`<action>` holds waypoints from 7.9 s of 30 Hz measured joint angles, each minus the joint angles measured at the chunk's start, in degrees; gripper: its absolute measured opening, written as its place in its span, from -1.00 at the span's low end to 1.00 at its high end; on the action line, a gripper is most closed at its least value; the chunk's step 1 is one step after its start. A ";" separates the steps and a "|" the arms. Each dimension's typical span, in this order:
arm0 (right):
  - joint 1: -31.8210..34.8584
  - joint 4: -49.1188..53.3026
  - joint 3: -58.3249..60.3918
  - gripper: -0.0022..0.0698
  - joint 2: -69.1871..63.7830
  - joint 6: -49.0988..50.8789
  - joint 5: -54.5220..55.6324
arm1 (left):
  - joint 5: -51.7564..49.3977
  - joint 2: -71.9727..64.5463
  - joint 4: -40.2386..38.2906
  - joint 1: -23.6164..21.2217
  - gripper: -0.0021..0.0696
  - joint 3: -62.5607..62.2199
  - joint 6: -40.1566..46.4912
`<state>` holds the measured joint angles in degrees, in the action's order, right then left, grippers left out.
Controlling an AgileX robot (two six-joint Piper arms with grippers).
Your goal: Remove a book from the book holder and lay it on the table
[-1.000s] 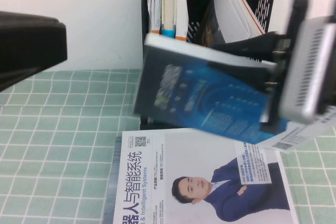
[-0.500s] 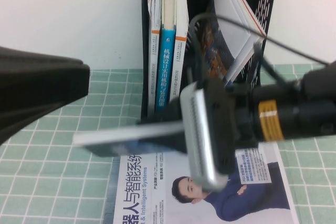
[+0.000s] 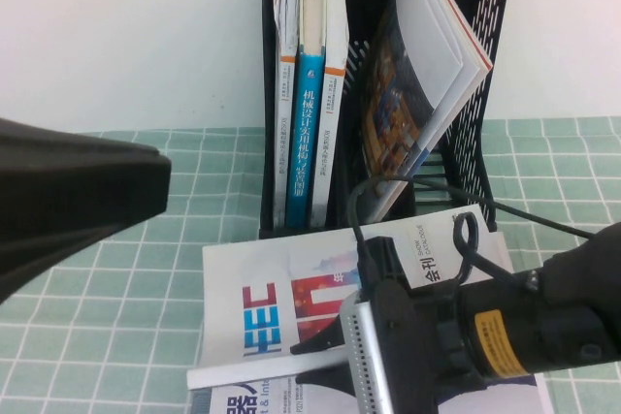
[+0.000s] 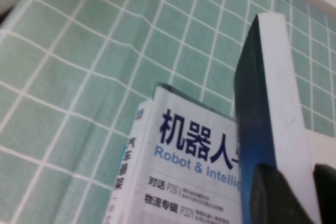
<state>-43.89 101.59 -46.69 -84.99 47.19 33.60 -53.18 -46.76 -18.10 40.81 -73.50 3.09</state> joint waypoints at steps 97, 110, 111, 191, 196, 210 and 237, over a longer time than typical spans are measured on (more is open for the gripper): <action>0.08 -97.50 25.62 -0.95 81.75 -57.28 -72.58 | 9.63 27.48 48.87 0.00 -0.95 40.08 -34.89; 0.08 -97.50 25.62 -0.95 81.75 -57.19 -72.58 | 15.48 28.86 28.51 -13.19 -0.95 40.73 -11.77; 0.08 -97.50 25.62 -0.95 81.75 -57.19 -72.58 | 17.95 29.19 25.26 -15.29 -0.95 41.40 -8.83; 47.74 -92.12 47.58 -0.95 85.76 -48.65 -50.18 | 33.47 47.51 16.75 -35.54 -0.95 74.77 -6.82; 48.02 -92.54 48.24 -0.95 85.76 -44.71 -54.80 | 33.47 47.51 16.75 -35.54 -0.95 74.77 -6.82; 48.02 -95.25 48.24 -0.95 85.76 -43.44 -54.70 | 33.47 47.51 16.75 -35.54 -0.95 74.77 -6.65; 48.02 -95.33 48.24 -0.95 85.76 -44.21 -54.70 | 33.47 47.51 16.75 -35.54 -0.95 74.77 -6.83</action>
<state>4.13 6.26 1.55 0.77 2.98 -21.10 -19.71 0.75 -1.35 5.27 1.28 -3.74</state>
